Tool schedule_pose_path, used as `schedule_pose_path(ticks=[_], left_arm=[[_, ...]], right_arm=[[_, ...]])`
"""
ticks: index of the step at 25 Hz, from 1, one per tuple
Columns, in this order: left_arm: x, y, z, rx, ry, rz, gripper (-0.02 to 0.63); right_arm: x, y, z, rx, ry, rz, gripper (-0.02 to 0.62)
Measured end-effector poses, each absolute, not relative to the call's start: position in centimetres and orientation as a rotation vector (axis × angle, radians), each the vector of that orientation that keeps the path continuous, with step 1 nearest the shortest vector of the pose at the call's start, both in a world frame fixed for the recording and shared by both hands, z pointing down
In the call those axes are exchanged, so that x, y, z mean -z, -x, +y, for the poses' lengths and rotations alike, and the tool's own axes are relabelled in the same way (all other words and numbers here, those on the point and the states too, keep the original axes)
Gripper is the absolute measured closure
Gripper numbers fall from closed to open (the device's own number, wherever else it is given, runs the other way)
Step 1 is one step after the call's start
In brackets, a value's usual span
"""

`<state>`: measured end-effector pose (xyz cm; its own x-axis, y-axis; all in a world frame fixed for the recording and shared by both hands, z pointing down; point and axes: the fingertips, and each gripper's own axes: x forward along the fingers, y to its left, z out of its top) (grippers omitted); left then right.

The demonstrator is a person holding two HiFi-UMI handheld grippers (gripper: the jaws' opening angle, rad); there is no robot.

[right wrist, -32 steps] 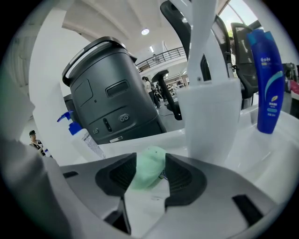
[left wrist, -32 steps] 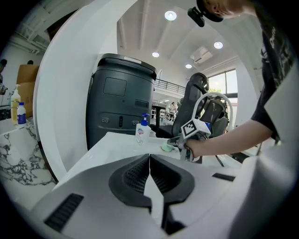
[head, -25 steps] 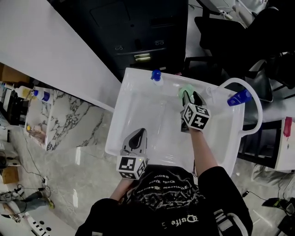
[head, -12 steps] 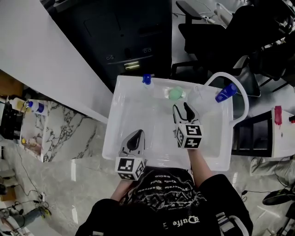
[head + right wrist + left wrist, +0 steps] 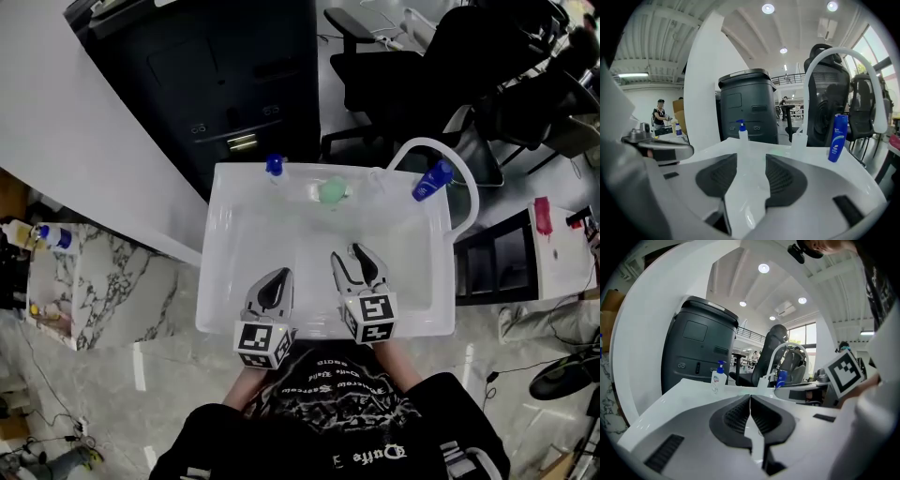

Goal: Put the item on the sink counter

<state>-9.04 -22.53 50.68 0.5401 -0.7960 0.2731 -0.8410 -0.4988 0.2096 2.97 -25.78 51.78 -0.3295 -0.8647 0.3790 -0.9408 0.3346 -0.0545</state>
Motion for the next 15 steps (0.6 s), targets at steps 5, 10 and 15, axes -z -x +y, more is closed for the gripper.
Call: schedule_pose_path(ticks=[5,10,15], left_arm=[[-51.1,8.0,-21.6,-0.224,-2.497,-1.311,0.598],[-51.6,7.6,-20.7,-0.242,-2.507,-1.286,0.598],[-51.6,6.8,-20.1,-0.254,-2.529,-1.263,0.598]], right_arm=[[-53.2,-2.4,-22.7,-0.393,-1.585,-2.301,0.41],[-53.9,-2.6,-20.8,-0.389,-1.586,-2.274,0.443],[-53.2,-3.5,-20.3,-0.337,-1.631,-2.254,0.54]])
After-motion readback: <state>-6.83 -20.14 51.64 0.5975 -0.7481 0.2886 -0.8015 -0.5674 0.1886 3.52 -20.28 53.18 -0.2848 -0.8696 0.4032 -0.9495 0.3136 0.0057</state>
